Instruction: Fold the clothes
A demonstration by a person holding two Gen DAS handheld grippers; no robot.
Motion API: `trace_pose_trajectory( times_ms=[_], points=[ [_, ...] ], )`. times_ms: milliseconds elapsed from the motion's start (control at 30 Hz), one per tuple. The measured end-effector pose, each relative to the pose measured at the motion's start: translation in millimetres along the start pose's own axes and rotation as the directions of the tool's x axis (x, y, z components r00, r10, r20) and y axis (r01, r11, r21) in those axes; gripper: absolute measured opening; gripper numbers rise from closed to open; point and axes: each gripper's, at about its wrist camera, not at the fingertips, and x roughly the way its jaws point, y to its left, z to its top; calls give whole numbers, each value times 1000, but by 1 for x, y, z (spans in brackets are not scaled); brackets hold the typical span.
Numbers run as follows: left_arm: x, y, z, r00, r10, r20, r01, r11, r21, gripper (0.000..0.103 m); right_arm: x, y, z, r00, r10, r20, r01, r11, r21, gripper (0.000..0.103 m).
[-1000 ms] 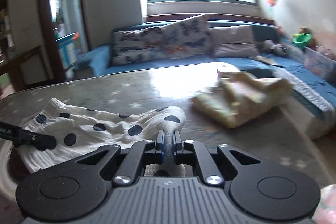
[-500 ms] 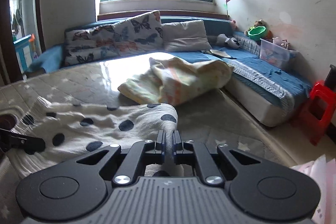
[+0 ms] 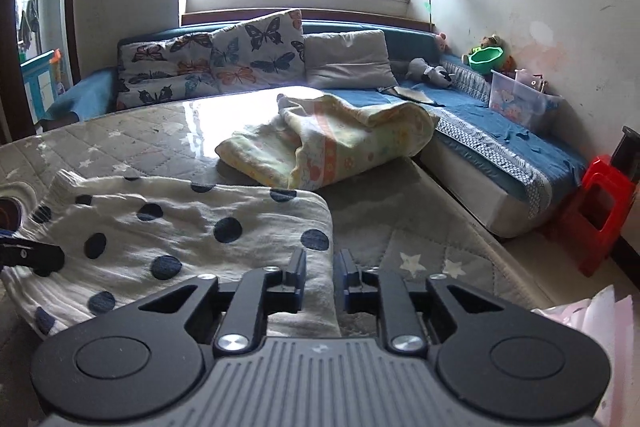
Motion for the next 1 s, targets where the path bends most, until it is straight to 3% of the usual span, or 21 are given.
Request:
trace_pose_trajectory(
  times_ms=[33, 167, 233, 300, 500, 767, 1000],
  points=[
    [-3, 2, -1, 1000, 8, 4, -8, 1000, 2, 67, -3, 1, 0, 1000, 3, 7, -3, 1000, -2, 20],
    [-18, 10, -5, 999, 28, 23, -28, 1000, 1, 75, -14, 9, 0, 999, 26, 22, -25, 1000, -17, 41],
    [-28, 17, -8, 999, 35, 32, -34, 999, -9, 80, -18, 15, 0, 998, 48, 27, -47, 999, -25, 42],
    [-40, 24, -11, 998, 45, 47, -44, 999, -16, 83, -22, 24, -1, 996, 80, 32, -79, 996, -35, 50],
    [-85, 51, -23, 984, 135, 118, -133, 991, -23, 91, -43, 64, 5, 975, 214, 64, -207, 973, -99, 58],
    [-143, 103, -49, 942, 289, 170, -283, 957, -58, 98, -62, 136, 5, 916, 396, 62, -373, 900, -227, 66],
    [-179, 160, -80, 891, 431, 139, -415, 900, -130, 102, -61, 195, -5, 863, 505, 9, -477, 820, -316, 73]
  ],
)
